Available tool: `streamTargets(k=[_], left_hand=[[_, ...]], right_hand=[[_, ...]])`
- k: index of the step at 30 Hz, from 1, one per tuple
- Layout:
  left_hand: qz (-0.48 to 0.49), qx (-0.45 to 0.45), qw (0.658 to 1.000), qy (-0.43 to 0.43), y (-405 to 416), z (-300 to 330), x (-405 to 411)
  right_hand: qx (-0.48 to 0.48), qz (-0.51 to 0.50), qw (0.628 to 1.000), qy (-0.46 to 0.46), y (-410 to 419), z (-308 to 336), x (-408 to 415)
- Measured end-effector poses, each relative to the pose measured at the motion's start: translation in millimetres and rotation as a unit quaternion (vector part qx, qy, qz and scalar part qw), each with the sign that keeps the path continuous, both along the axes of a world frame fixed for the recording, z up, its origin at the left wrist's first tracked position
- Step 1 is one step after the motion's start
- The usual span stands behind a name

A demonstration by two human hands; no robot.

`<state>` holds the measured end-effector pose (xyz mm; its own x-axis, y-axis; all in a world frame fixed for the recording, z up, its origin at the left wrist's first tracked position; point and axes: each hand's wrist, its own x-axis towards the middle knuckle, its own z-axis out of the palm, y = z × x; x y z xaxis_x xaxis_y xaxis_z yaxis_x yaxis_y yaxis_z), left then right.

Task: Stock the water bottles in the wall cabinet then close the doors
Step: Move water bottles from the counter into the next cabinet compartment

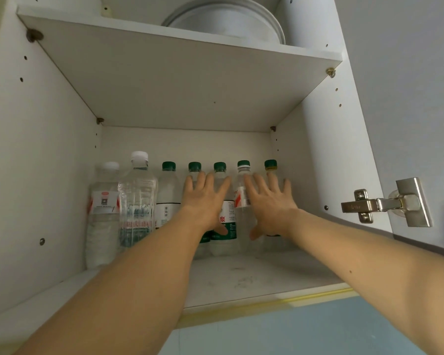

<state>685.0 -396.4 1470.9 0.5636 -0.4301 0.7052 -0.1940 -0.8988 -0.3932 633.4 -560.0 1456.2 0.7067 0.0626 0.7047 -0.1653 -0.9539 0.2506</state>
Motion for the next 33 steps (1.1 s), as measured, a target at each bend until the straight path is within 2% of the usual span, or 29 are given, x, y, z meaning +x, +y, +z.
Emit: streamTargets(k=[8,14,17,21,23,27,33], left_hand=[[-0.018,-0.006,1.0,0.003,0.6,3.2,3.9],[-0.015,0.022,0.998,-0.053,-7.2,0.4,-0.7],[-0.033,0.04,0.998,-0.04,-14.9,0.1,-5.1],[-0.045,0.094,0.995,0.0,-20.7,-0.9,-9.2],[-0.034,0.112,0.993,0.005,-20.4,-1.5,-10.1],[-0.022,0.107,0.993,-0.044,-28.9,-4.9,-11.9],[0.011,0.088,0.994,-0.071,-50.6,-4.8,-7.5]], right_hand=[[-0.078,-0.021,0.997,-0.022,-10.0,-2.1,17.4],[-0.027,0.008,1.0,-0.007,-11.9,-2.7,5.7],[-0.014,-0.003,1.0,-0.001,-20.8,5.6,-8.1],[-0.074,-0.041,0.994,0.062,-40.8,9.9,-17.2],[-0.139,-0.065,0.986,0.063,-47.0,8.2,-14.0],[-0.243,-0.104,0.964,0.042,-51.4,4.0,0.3],[-0.248,-0.085,0.965,0.013,-50.9,3.9,12.8]])
